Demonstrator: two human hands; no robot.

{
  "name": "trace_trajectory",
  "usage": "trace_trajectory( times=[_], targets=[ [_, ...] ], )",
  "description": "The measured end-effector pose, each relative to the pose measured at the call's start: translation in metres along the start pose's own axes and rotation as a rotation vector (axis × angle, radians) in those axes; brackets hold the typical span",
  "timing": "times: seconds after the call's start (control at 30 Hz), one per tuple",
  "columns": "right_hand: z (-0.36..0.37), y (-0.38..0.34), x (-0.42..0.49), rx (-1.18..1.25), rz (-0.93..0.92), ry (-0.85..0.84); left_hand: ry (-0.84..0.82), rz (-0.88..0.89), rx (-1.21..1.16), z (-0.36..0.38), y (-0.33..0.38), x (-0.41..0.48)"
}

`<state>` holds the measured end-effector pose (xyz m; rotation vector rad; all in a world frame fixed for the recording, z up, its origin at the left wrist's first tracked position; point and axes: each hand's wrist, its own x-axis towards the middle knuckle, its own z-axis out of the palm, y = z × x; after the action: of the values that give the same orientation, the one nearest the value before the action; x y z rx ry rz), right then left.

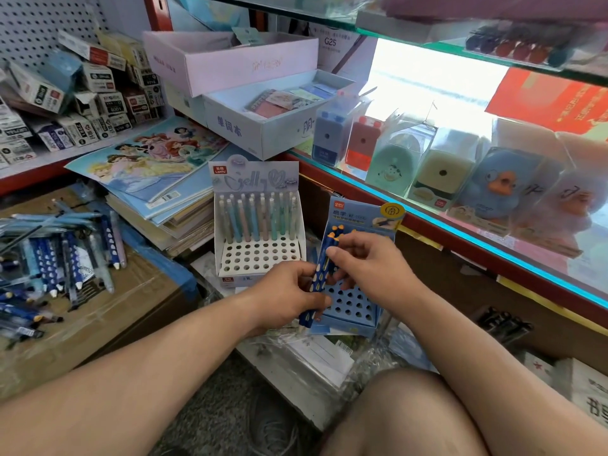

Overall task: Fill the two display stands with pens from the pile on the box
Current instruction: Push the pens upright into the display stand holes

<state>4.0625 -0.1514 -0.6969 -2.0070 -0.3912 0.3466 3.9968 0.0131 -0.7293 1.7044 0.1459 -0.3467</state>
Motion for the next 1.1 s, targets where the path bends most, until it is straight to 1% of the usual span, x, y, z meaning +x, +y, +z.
trace_trajectory(
  times=[0.07, 0.13, 0.27, 0.33, 0.4, 0.47, 0.6, 0.7, 0.9, 1.1],
  targets=[
    [0.002, 0.003, 0.002, 0.057, 0.006, -0.048, -0.006, 0.003, 0.008, 0.001, -0.001, 0.001],
    [0.002, 0.007, 0.004, 0.102, 0.008, -0.025, 0.042, 0.018, 0.05, 0.0, -0.001, 0.005],
    [-0.004, 0.01, 0.008, 0.16, -0.018, 0.194, 0.237, 0.064, 0.123, -0.007, 0.004, 0.016],
    [-0.007, 0.012, 0.011, 0.123, -0.038, 0.295, 0.258, 0.049, 0.123, -0.011, -0.001, 0.021],
    [-0.009, 0.018, 0.015, 0.04, -0.048, 0.337, 0.241, 0.019, 0.132, -0.017, -0.006, 0.02],
    [-0.009, 0.022, 0.018, -0.033, -0.069, 0.331, 0.237, 0.003, 0.129, -0.023, -0.01, 0.017],
    [-0.004, 0.022, 0.022, -0.173, -0.101, 0.295, 0.303, -0.002, 0.114, -0.031, -0.012, 0.015],
    [-0.001, 0.017, 0.022, -0.266, -0.118, 0.281, 0.318, -0.001, 0.127, -0.034, -0.016, 0.014],
    [0.0, 0.013, 0.022, -0.348, -0.124, 0.269, 0.323, 0.013, 0.132, -0.032, -0.017, 0.016],
    [0.002, 0.014, 0.023, -0.367, -0.127, 0.265, 0.318, 0.022, 0.137, -0.03, -0.016, 0.015]
  ],
)
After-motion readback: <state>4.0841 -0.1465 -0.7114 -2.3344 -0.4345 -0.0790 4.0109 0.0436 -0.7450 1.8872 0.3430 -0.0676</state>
